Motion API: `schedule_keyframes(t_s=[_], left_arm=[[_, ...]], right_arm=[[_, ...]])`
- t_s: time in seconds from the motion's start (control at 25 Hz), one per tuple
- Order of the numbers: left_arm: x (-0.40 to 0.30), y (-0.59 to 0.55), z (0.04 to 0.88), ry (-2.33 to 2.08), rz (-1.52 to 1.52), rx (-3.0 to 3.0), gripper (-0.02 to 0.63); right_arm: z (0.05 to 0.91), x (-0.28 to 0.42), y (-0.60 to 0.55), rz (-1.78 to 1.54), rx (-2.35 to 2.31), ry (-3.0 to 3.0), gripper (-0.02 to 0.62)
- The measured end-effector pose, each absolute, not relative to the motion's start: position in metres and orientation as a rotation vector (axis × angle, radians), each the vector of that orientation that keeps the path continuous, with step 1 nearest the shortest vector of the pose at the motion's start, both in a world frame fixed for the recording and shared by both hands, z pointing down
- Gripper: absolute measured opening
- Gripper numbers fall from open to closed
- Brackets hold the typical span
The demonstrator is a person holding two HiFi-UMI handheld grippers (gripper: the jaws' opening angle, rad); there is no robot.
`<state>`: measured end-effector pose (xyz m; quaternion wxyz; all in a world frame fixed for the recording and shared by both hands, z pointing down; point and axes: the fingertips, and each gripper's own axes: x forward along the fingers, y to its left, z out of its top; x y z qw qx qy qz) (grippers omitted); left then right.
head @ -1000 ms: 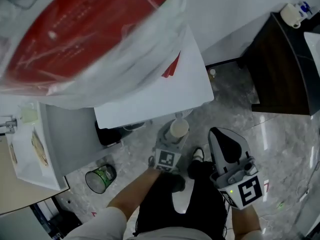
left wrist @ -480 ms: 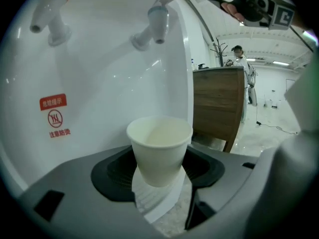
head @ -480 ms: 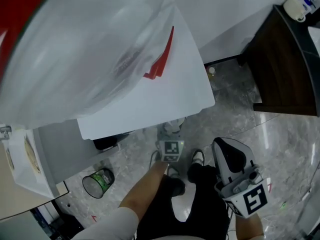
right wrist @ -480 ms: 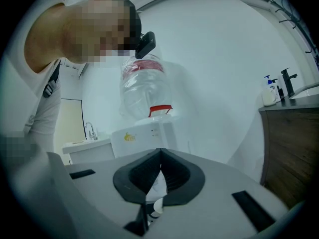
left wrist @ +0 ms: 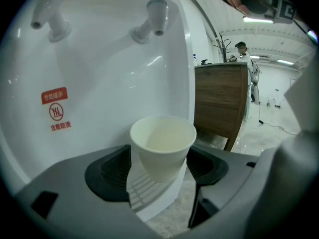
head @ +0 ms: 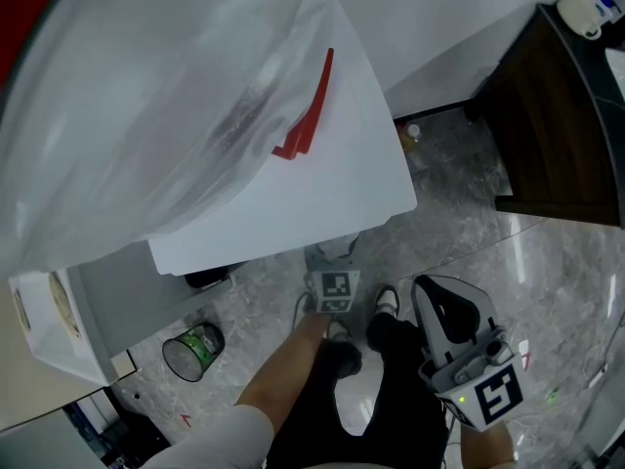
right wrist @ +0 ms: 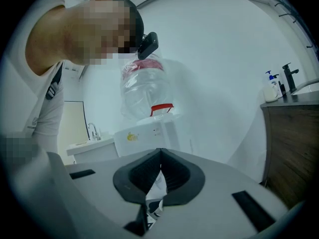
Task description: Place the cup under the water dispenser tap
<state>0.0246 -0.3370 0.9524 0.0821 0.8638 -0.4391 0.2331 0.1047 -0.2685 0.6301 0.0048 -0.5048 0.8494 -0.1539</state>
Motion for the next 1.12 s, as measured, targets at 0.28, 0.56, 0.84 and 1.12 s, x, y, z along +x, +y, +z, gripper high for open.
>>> schedule_keyframes(t_s=[0.28, 0.56, 0.84, 1.12], left_arm=[[0.014, -0.321, 0.940, -1.275, 0.740, 2.546, 0.334], [0.011, -0.283, 0.885, -1.161, 0.783, 2.559, 0.334], [0.012, -0.241, 0.762, -0.992, 0.744, 2.677, 0.333], [0.013, -0.224, 0.629, -0.873, 0.620, 2.776, 0.302]], right_arm=[[0.622, 0.103, -0.262, -0.539, -1.574, 2.671, 0.015], [0.598, 0.090, -0.257, -0.572, -1.575, 2.693, 0.017], [0.541, 0.070, -0.241, -0.581, -1.577, 2.712, 0.017], [0.480, 0.058, -0.217, -0.562, -1.584, 2.737, 0.017]])
